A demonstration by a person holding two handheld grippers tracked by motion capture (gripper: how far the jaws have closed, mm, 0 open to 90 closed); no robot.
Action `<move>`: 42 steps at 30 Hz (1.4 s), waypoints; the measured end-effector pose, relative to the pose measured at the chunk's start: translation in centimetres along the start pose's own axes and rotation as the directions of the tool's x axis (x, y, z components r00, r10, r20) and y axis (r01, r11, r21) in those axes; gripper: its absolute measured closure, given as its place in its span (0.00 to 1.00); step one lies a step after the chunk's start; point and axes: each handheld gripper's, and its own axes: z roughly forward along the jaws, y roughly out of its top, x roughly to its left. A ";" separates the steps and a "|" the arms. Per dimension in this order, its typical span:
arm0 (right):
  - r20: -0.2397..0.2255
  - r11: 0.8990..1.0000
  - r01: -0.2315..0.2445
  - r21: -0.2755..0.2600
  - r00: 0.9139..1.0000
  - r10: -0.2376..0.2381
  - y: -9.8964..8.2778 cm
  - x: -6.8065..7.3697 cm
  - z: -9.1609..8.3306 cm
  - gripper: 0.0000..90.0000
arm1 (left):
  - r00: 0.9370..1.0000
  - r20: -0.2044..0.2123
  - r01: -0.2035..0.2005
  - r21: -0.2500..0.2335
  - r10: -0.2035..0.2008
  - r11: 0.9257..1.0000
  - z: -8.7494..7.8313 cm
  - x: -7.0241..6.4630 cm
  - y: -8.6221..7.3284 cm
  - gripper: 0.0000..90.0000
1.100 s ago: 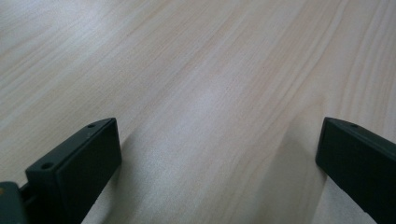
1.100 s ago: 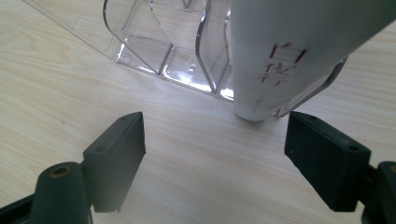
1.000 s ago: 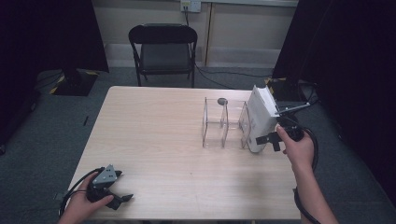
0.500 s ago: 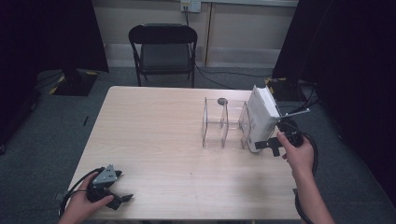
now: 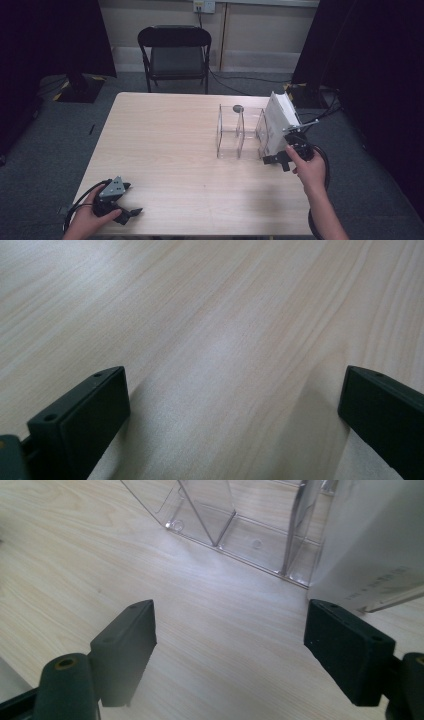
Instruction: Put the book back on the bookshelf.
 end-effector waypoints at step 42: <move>-0.115 0.993 0.117 0.018 0.987 -0.114 -0.3 4.4 4.2 0.23 | 1.000 0.000 0.000 0.001 0.000 1.000 0.0 0.0 0.0 0.00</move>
